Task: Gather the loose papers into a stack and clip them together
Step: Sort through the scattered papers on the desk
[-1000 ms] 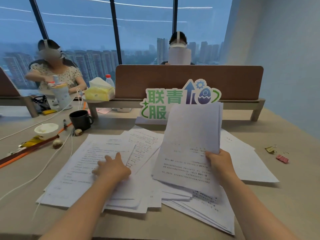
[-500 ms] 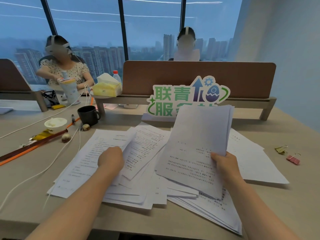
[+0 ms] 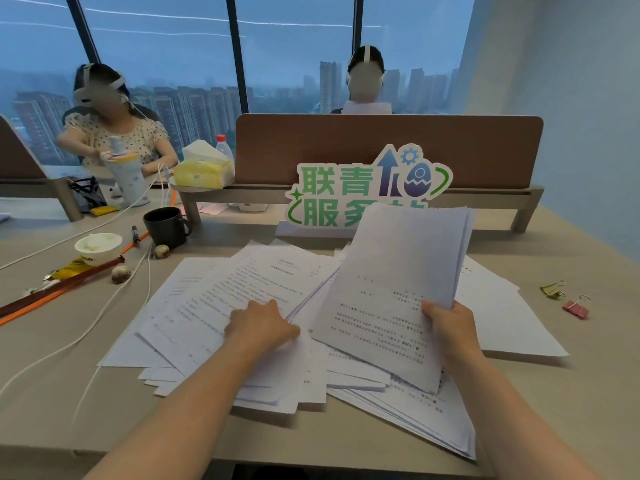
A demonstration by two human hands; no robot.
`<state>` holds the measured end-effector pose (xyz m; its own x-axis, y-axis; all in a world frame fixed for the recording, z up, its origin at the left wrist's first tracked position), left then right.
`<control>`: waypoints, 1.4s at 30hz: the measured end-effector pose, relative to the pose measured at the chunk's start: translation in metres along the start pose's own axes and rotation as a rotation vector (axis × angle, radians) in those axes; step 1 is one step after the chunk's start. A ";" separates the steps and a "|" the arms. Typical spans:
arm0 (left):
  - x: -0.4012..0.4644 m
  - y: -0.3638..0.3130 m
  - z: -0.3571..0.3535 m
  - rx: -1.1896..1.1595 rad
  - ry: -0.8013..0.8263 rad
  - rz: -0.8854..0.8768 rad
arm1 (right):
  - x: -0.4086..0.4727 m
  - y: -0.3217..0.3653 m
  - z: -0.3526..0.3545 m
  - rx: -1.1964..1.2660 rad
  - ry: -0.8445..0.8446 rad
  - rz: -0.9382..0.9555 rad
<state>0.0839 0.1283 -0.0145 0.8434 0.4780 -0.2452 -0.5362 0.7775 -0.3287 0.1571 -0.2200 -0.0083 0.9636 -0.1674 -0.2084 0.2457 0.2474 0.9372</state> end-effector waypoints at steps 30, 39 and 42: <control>-0.043 -0.099 0.039 -0.347 -0.161 -0.278 | -0.016 0.000 -0.047 0.090 0.192 -0.029; -0.072 -0.157 -0.021 -0.298 -0.036 -0.410 | -0.033 0.020 -0.060 0.044 0.275 0.078; -0.079 -0.168 -0.032 -0.306 -0.004 -0.464 | -0.031 0.016 -0.063 0.010 0.287 0.046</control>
<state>0.1060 -0.0535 0.0305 0.9932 0.1159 -0.0089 -0.0937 0.7530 -0.6514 0.1381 -0.1509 -0.0047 0.9646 0.1206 -0.2346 0.2012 0.2387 0.9500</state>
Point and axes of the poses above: each hand's wrist, its own x-axis towards the middle knuckle, its own z-axis out of the back of the hand, y = z × x, the point moved 10 cm from there along x, towards the middle knuckle, and after that the axes turned 11 degrees about -x, right-handed, at the moved point
